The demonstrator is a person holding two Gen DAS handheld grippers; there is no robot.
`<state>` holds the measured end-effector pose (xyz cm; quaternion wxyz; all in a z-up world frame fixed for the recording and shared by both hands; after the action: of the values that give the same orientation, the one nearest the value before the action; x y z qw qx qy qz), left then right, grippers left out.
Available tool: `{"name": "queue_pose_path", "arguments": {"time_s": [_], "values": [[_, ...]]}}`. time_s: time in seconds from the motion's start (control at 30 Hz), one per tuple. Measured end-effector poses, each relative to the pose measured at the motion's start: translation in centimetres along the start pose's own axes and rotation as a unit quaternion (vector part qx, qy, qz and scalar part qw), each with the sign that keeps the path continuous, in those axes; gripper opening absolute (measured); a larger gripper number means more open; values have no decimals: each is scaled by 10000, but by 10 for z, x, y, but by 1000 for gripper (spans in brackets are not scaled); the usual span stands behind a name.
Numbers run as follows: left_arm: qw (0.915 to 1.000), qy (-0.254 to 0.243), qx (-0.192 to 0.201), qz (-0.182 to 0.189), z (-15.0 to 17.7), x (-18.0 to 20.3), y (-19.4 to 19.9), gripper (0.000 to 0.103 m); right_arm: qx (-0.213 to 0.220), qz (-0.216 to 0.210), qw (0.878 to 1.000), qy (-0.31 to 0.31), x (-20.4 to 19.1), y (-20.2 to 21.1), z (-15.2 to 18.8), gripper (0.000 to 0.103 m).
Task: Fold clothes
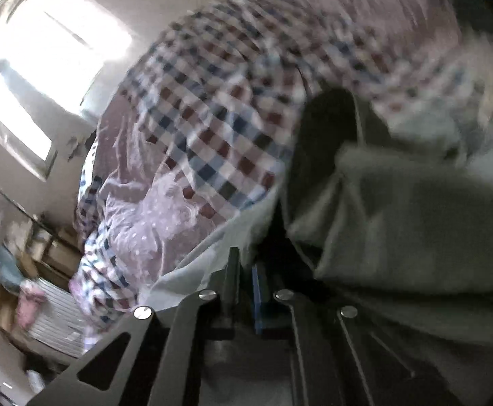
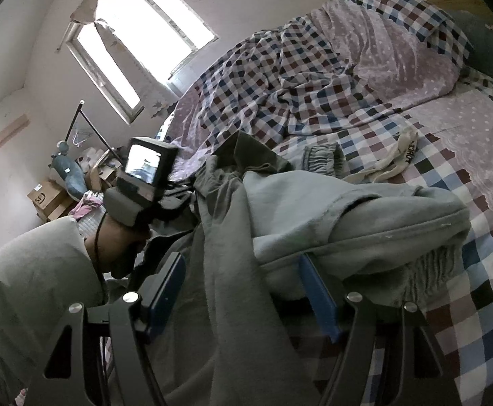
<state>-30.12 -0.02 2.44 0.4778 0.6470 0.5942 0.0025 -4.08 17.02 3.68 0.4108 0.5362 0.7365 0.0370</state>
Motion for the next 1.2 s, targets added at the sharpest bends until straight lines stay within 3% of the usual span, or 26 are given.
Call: {"name": "queue_pose_path", "arguments": {"time_s": [0.27, 0.37, 0.47, 0.6, 0.77, 0.9, 1.1, 1.2], "values": [[9918, 1199, 356, 264, -7, -68, 44, 3, 10, -27, 10000, -52, 1, 2, -2, 74], [9817, 1832, 388, 347, 0, -107, 57, 3, 16, -27, 10000, -61, 1, 3, -2, 74], [9663, 2519, 389, 357, 16, -151, 64, 3, 38, -37, 10000, -70, 1, 4, -3, 74], [9284, 3670, 434, 386, 57, -222, 76, 3, 45, -53, 9999, -74, 1, 6, -4, 74], [8841, 4650, 439, 142, 125, -293, 89, 2, 58, -61, 10000, -52, 0, 8, -4, 74], [8327, 5529, 317, 48, 193, -334, 88, 2, 59, -45, 10000, -40, 0, 7, -4, 74], [7677, 6394, -296, -310, 312, -341, 66, 2, 42, 1, 10000, 36, -1, 6, -2, 74], [7553, 6523, -546, -329, 341, -325, 59, 3, 27, 30, 10000, 58, -1, 5, -1, 74]]}}
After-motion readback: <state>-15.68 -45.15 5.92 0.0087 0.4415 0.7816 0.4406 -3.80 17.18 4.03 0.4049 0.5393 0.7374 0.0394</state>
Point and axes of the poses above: each gripper's, at about its wrist camera, not at the fingertips, and y roughly against the way its jaws point, x to its right, z to its underside, the point moved 9 cm from there along -y, roughly the way its jaws point, and after that the axes turned 3 degrees about -x, right-handed, at the moved point
